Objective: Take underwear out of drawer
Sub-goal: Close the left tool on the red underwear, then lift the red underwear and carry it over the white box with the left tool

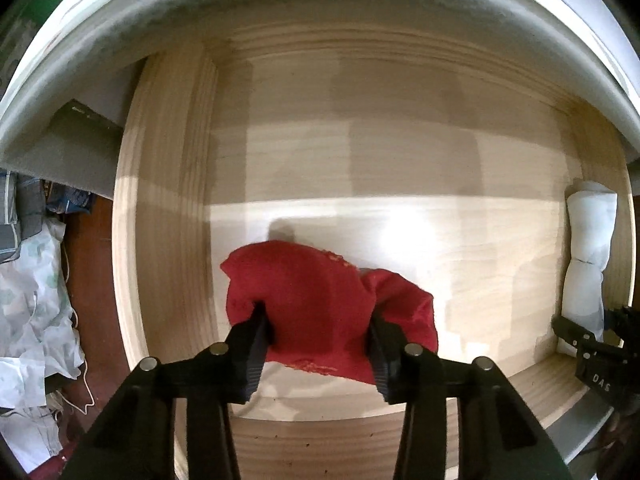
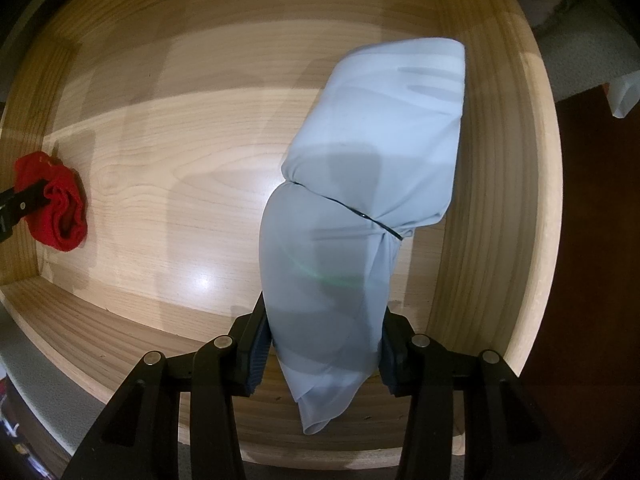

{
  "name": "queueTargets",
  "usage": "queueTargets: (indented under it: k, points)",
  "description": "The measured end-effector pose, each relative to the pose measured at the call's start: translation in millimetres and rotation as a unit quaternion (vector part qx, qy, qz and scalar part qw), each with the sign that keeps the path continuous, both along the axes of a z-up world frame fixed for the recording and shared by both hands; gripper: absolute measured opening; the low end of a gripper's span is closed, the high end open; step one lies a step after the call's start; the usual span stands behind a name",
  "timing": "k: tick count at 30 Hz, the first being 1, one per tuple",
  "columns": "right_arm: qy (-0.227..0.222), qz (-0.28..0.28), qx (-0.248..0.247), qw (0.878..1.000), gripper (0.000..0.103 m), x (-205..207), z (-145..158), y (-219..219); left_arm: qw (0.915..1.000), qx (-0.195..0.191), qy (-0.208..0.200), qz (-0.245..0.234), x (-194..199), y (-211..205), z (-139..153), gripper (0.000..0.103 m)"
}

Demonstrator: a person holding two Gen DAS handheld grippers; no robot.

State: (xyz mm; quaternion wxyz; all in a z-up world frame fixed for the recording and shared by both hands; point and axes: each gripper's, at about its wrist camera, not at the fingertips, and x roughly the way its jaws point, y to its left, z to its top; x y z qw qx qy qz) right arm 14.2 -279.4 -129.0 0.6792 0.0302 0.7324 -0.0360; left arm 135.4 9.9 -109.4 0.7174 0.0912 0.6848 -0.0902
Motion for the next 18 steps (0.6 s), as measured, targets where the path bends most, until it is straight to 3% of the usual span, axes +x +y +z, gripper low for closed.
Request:
queueTargets:
  k: [11,18]
  points:
    - [0.000,0.000,0.000,1.000,0.043,0,0,0,0.9996,-0.028,-0.007,0.006,-21,-4,7,0.037]
    - [0.002,0.001,-0.003,1.000,0.043,1,0,1,0.9996,-0.021,-0.019,-0.008,-32,-2,17,0.037]
